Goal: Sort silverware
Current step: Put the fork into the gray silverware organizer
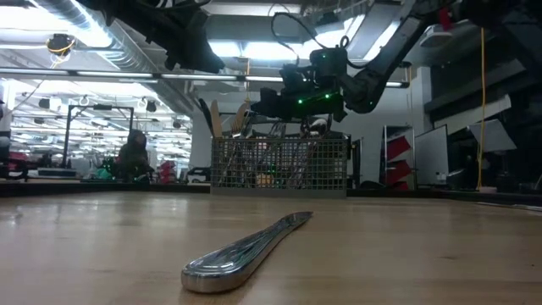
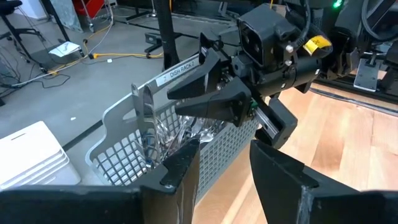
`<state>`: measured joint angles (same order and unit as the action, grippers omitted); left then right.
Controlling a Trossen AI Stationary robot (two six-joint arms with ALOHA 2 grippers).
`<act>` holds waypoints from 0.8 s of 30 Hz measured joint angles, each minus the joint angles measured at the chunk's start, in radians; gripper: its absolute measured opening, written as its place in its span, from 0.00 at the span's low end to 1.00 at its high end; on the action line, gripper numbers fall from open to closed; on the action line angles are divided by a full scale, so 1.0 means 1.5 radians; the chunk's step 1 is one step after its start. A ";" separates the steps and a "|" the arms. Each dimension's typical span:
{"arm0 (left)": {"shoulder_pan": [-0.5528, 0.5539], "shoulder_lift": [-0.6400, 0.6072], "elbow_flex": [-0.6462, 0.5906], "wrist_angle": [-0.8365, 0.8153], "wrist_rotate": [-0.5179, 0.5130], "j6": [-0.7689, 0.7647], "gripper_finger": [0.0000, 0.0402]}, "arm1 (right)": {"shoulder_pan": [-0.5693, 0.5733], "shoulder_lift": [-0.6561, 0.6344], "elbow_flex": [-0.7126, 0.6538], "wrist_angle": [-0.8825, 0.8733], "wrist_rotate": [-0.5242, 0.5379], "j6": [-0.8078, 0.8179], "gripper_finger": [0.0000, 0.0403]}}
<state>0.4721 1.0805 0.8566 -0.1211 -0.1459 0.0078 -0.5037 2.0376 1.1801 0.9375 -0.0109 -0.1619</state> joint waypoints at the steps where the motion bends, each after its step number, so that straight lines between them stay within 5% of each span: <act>1: 0.000 0.000 0.000 0.000 0.000 0.000 0.33 | 0.000 0.001 -0.001 0.004 0.000 -0.001 0.29; 15: 0.000 0.000 0.000 -0.003 0.000 0.000 0.33 | 0.023 -0.124 -0.001 -0.072 0.006 0.000 0.30; 24: 0.000 0.000 0.000 -0.041 0.001 -0.006 0.33 | 0.074 -0.308 0.000 -0.375 0.013 -0.035 0.30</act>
<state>0.4717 1.0809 0.8566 -0.1830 -0.1451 -0.0010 -0.3927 1.5757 1.1797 0.3745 0.0083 -0.2142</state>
